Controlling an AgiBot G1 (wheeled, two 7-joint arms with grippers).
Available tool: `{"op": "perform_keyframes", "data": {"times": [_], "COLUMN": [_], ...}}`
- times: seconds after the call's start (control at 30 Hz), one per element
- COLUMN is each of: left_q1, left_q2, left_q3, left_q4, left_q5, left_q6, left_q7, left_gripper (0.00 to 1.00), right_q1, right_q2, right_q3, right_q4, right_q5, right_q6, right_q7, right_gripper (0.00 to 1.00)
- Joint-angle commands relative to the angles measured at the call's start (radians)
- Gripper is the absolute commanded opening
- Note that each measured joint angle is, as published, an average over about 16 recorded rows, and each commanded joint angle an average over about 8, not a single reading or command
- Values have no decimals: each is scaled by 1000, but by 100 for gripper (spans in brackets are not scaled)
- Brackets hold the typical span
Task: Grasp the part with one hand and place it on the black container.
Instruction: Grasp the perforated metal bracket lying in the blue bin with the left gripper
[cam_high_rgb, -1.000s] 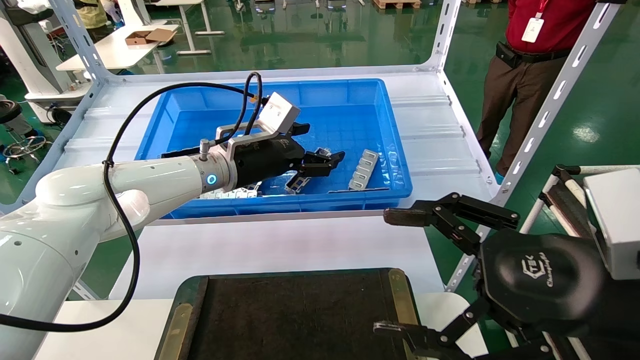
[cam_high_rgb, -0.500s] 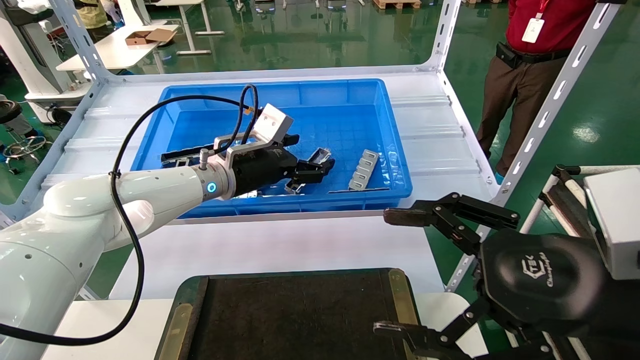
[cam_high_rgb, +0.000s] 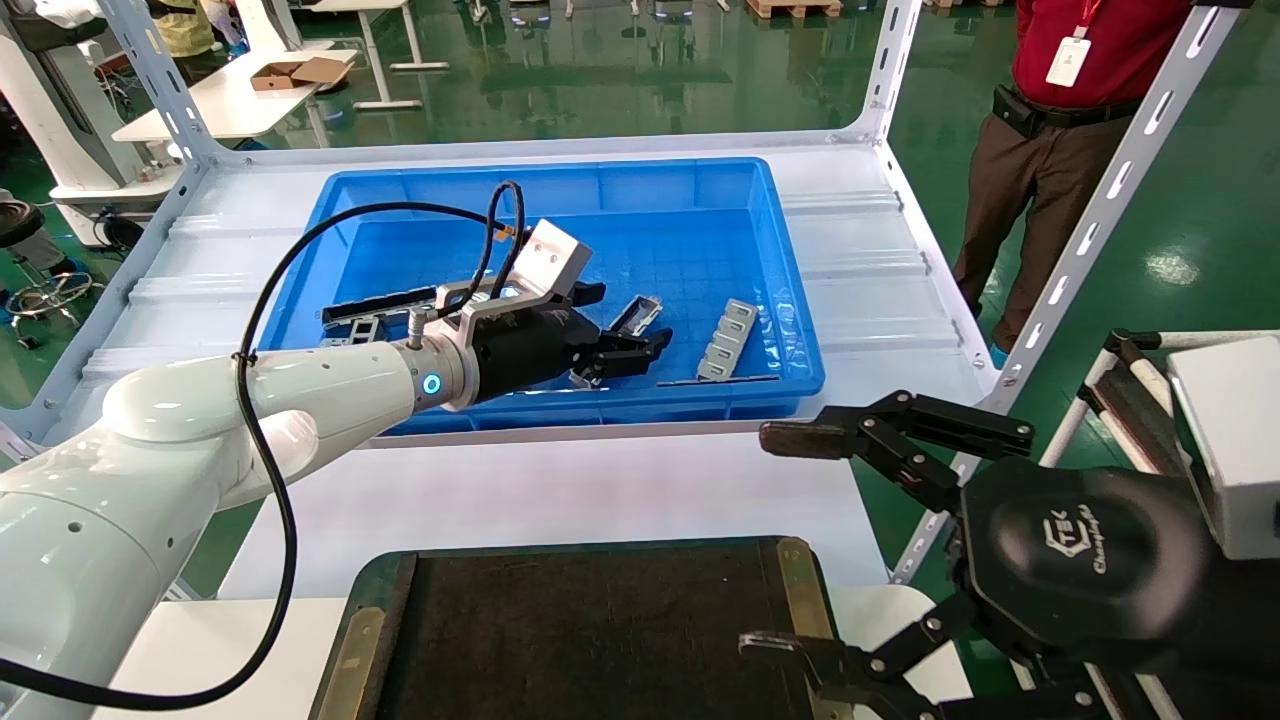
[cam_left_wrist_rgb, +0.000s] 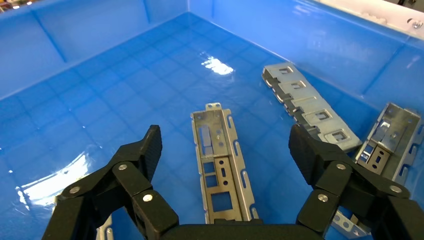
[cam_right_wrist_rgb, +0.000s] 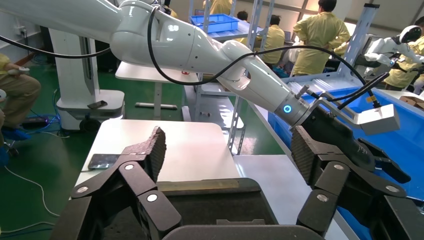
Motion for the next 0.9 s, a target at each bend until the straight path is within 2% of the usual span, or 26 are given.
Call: {"op": "perform_keyframes", "data": {"times": [0.03,0.9], "left_q1": [3,16], "left_q2": [0,-3], "left_q3": [11,101], "left_q4": [-4,5], "left_q5": [-7,-111], "left_q6": [-5,-47], "left_q7": [-6,-8], "left_gripper": [0,0], "right_q1": [0,0], "right_q2": [0,1], "right_q3": [0,-2], "right_q4": [0,0], "right_q5": [0,1], "right_q6": [0,1], "right_q7": [0,-1], "right_gripper": [0,0]}}
